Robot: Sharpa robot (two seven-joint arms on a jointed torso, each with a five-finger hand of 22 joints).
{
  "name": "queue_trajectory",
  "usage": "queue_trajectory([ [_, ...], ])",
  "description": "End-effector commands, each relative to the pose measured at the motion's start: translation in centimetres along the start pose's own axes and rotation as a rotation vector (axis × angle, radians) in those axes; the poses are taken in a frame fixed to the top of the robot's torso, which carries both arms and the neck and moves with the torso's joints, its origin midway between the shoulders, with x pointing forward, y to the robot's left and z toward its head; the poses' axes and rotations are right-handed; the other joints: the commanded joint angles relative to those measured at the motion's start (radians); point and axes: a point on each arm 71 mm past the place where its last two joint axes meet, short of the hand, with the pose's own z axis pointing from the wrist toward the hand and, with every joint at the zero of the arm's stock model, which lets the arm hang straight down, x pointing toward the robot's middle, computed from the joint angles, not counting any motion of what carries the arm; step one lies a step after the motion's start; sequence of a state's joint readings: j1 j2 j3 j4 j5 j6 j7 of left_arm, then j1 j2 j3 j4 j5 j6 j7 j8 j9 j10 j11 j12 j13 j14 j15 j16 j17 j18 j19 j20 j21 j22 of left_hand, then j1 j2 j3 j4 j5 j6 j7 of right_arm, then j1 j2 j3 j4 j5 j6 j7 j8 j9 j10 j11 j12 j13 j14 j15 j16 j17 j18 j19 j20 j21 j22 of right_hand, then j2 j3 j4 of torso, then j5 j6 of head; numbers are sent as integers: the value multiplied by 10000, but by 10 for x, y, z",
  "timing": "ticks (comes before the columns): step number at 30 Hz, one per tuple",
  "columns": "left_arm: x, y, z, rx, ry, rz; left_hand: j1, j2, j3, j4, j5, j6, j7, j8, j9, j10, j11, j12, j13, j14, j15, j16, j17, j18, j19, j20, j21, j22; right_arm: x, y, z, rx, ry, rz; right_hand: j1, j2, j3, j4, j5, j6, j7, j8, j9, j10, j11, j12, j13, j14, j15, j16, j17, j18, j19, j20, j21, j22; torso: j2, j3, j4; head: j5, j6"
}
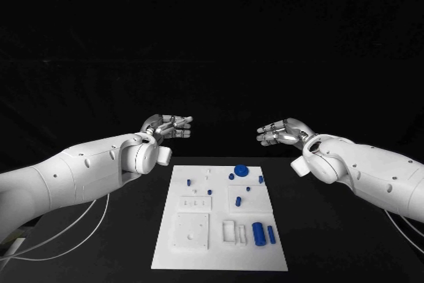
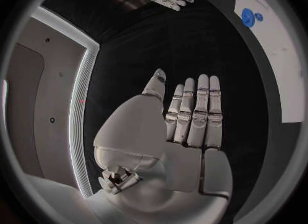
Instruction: Assemble the parts on the task board
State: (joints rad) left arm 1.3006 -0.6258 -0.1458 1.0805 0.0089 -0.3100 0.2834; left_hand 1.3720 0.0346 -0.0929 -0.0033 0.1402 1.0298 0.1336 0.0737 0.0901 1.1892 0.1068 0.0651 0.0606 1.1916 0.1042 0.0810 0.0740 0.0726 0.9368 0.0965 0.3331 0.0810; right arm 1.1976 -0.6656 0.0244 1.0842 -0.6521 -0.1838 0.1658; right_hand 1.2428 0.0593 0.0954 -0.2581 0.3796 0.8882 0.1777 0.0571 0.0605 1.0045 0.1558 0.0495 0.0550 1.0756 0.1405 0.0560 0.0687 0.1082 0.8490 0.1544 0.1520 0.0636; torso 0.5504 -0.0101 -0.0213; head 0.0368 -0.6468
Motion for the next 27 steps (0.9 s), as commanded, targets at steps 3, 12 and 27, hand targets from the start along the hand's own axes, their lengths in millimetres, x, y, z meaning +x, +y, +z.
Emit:
queue_trajectory([
  [3, 7, -2, -7, 214, 976, 253, 76, 234, -289, -259, 33, 94, -13, -100, 23, 188, -57, -42, -3, 269, -82, -131, -16, -214, 253, -159, -67, -77, 10, 5, 0, -494, 366, -3606, -335, -330, 554, -249, -181, 1202, -241, 66, 51, 1421, -445, 83, 31, 3135, -927, 187, 283, -81, 2981, -1067, 638, 102, -6, -9, 16, 21, -82],
  [12, 5, -5, -30, 246, 1631, 47, 139, 219, -463, -593, 78, -249, 132, -101, -93, -330, 110, -41, -3, 293, -58, -128, -14, -198, 299, -150, -114, -75, 28, 15, 1, -602, 743, -5761, 265, -693, 449, -264, -15, 2104, -552, 66, 131, 2685, -932, 91, 60, 4360, -1545, 1286, 1890, -51, 4702, -1775, 1324, 385, 135, -24, -8, 80, -109],
  [27, 18, -36, -66, 824, 2842, -95, 98, 158, -518, -915, 64, -547, 238, -105, -140, -799, 256, -42, -2, 196, 5, -136, -20, -156, 247, -85, -163, -71, 51, 36, 2, -904, 260, -8637, 3, -1636, 2761, -206, -1071, 2132, -572, 57, 130, 1872, -797, 89, 44, 4163, -1641, 5709, 5678, 480, 4900, -1956, 4489, 3136, 913, -65, 298, -31, 5],
])
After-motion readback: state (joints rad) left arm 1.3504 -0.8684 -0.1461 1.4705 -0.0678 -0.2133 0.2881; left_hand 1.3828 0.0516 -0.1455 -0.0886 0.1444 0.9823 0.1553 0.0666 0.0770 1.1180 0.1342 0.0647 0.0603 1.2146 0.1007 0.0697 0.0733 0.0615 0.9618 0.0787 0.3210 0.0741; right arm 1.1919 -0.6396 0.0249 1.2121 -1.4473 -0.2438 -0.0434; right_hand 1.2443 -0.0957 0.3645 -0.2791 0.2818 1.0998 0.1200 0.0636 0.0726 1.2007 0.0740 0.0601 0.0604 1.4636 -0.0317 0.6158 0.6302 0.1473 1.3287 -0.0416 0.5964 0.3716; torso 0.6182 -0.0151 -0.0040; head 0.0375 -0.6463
